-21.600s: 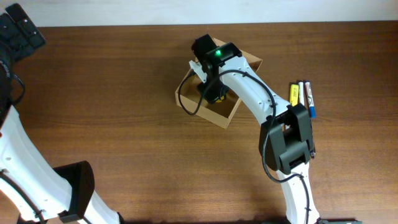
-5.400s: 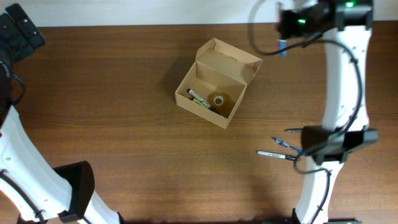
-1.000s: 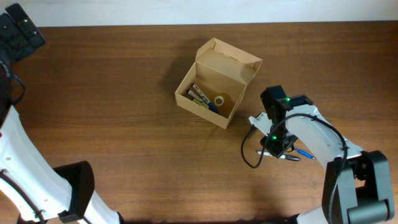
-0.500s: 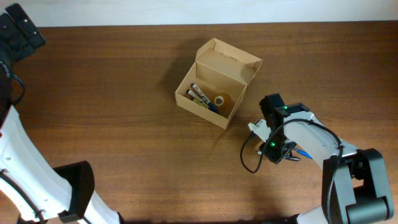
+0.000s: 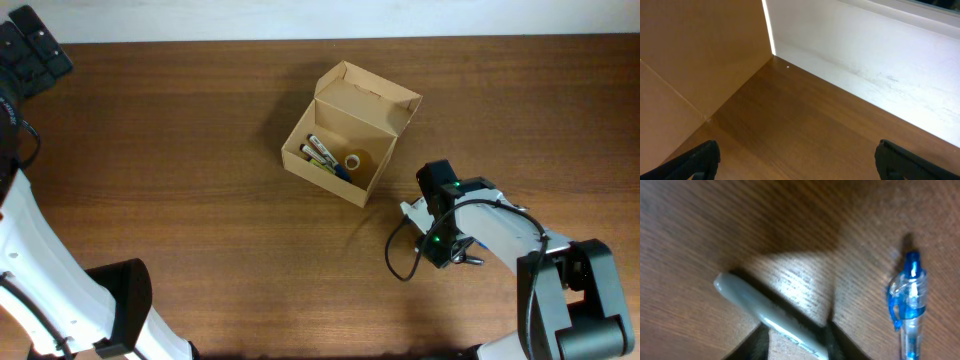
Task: Pack container
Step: 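Return the right gripper and grasp the black Sharpie marker, then carry the Sharpie into the box and release it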
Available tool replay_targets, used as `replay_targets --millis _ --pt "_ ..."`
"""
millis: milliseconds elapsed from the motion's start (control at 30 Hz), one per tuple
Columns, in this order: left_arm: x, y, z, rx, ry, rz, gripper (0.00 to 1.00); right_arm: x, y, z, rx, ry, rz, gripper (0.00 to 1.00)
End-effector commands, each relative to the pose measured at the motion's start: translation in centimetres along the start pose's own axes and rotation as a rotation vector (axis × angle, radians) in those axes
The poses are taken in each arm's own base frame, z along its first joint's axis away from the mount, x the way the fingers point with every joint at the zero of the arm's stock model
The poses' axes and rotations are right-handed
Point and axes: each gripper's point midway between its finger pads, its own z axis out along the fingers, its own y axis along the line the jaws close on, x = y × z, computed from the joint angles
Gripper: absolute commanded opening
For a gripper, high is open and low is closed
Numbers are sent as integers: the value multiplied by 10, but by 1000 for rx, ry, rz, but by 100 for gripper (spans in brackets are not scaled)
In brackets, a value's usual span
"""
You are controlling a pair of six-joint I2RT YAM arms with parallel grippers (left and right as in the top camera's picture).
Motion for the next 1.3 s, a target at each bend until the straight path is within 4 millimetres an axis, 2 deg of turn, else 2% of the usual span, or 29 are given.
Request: replay_targets --millis 0,133,400,500,600,700,833,1000,1133,1233,1267 --pt "1 0 4 -1 10 8 100 4 -2 9 27 20 34 22" --pt "1 0 4 -1 10 8 100 -1 -5 9 42 2 64 11" --pt "1 0 4 -1 10 8 100 -19 -14 5 68 -69 121 4" --pt "1 0 4 -1 10 8 100 -34 -18 -6 62 -118 183 4" --pt "1 0 4 -1 10 8 100 -56 -25 -27 47 -190 230 4" --pt "1 0 4 -1 10 8 100 -79 -34 -56 37 -262 290 4" --pt "1 0 4 -1 10 8 100 -104 -45 -109 18 -351 330 4" --pt "1 0 4 -1 10 8 100 -129 -52 -200 9 -499 358 4" --pt "1 0 4 -1 10 8 100 -145 -39 -273 37 -641 267 4" --pt "1 0 4 -1 10 8 100 -161 -17 -314 98 -746 63 4" --pt "1 0 4 -1 10 8 100 -167 -10 -322 122 -774 -10 4"
